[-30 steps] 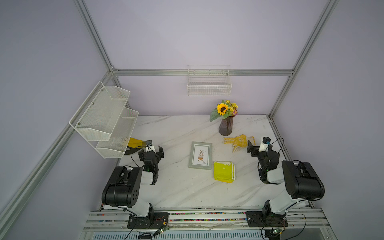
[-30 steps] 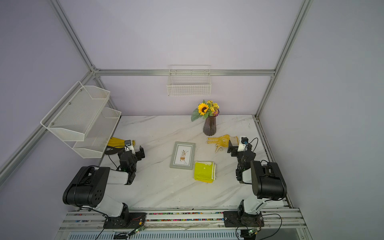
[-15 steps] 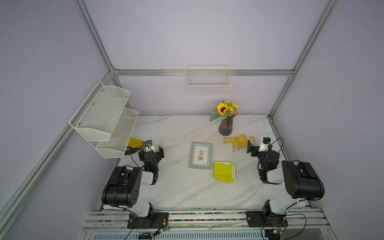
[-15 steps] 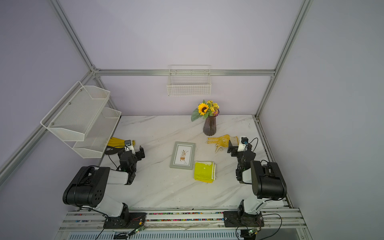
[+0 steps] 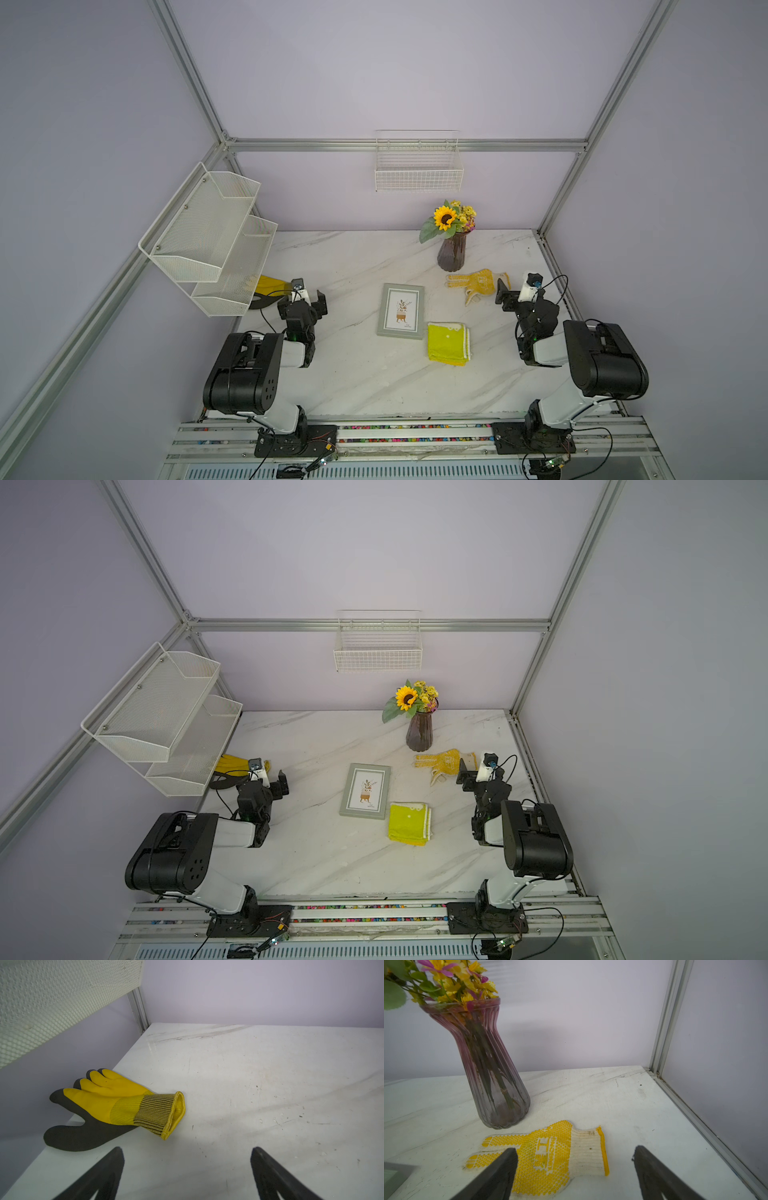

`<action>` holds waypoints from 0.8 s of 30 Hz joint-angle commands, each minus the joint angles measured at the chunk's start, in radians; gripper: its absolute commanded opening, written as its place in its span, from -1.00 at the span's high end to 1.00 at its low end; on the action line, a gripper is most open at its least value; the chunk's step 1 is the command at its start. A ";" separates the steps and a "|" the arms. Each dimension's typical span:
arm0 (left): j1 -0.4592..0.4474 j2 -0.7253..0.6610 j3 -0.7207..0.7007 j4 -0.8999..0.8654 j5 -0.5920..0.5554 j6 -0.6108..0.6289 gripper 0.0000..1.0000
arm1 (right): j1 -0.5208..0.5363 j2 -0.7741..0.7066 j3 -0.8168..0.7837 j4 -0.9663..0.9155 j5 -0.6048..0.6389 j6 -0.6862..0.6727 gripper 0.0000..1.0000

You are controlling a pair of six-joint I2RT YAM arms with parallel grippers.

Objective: Wipe the picture frame with a cloth
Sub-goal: Pick up the cleaning item at the center of the board.

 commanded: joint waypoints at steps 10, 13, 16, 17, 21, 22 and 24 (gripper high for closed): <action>-0.135 -0.294 0.573 -1.113 -0.021 -0.338 -0.50 | 0.303 -0.375 0.241 -0.747 0.477 0.053 -0.39; -0.192 -0.202 0.718 -1.253 0.092 -0.432 -0.49 | 0.394 -0.468 0.312 -1.001 0.514 0.176 -0.33; -0.273 0.022 0.976 -1.499 0.052 -0.422 -0.50 | 0.504 -0.512 0.365 -1.182 0.538 0.256 -0.33; -0.296 0.109 1.069 -1.587 0.028 -0.414 -0.54 | 0.533 -0.513 0.389 -1.232 0.554 0.274 -0.33; -0.352 0.443 1.459 -1.938 0.042 -0.411 -0.54 | 0.662 -0.463 0.524 -1.472 0.574 0.328 -0.29; -0.363 0.513 1.548 -2.018 0.046 -0.416 -0.44 | 0.697 -0.449 0.550 -1.518 0.572 0.338 -0.28; -0.381 0.623 1.708 -2.194 -0.007 -0.460 -0.42 | 0.756 -0.430 0.583 -1.580 0.576 0.361 -0.28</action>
